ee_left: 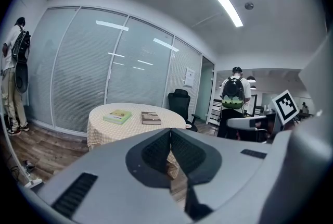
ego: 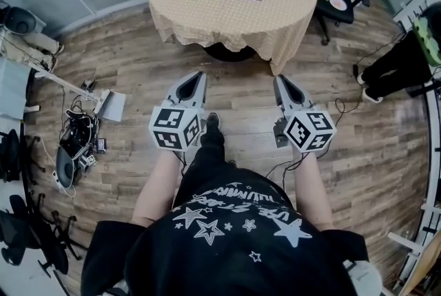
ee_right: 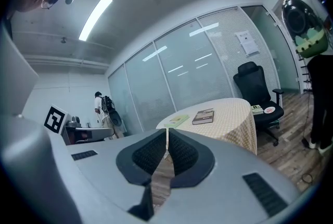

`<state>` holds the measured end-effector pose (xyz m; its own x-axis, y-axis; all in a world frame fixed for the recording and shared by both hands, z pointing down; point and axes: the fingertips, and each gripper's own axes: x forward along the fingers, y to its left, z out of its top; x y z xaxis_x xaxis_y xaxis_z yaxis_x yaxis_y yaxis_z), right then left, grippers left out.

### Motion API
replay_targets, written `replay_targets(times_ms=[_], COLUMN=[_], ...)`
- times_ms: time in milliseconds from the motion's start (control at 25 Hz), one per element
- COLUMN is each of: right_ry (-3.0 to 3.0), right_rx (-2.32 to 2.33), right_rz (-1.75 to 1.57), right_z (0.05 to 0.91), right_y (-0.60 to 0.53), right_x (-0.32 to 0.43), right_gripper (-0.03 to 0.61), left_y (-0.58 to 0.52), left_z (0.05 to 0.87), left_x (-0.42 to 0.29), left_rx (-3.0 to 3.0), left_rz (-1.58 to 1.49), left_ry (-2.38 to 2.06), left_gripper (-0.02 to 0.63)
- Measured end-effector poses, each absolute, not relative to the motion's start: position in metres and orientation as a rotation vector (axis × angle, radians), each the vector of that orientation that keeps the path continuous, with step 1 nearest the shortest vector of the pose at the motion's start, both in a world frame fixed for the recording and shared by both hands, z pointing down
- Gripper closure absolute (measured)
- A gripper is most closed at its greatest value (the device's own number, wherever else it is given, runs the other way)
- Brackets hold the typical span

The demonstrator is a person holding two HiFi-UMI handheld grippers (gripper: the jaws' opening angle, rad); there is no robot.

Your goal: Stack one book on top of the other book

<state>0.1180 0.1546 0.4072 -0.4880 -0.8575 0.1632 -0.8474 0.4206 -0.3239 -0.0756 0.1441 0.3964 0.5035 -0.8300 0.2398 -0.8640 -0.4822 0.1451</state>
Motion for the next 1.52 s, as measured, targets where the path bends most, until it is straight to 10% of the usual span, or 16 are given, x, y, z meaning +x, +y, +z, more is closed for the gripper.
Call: replay_targets(times_ms=[1520], right_ry=[2.500], right_rx=[-1.722], right_rz=[-0.684], right_z=[0.411], right_y=[-0.103], right_x=[0.086], right_gripper=[0.549], left_y=[-0.136], left_z=[0.408], left_x=[-0.102], left_rx=[2.551], left_rz=[0.234], left_ry=[-1.234], left_gripper=[0.604])
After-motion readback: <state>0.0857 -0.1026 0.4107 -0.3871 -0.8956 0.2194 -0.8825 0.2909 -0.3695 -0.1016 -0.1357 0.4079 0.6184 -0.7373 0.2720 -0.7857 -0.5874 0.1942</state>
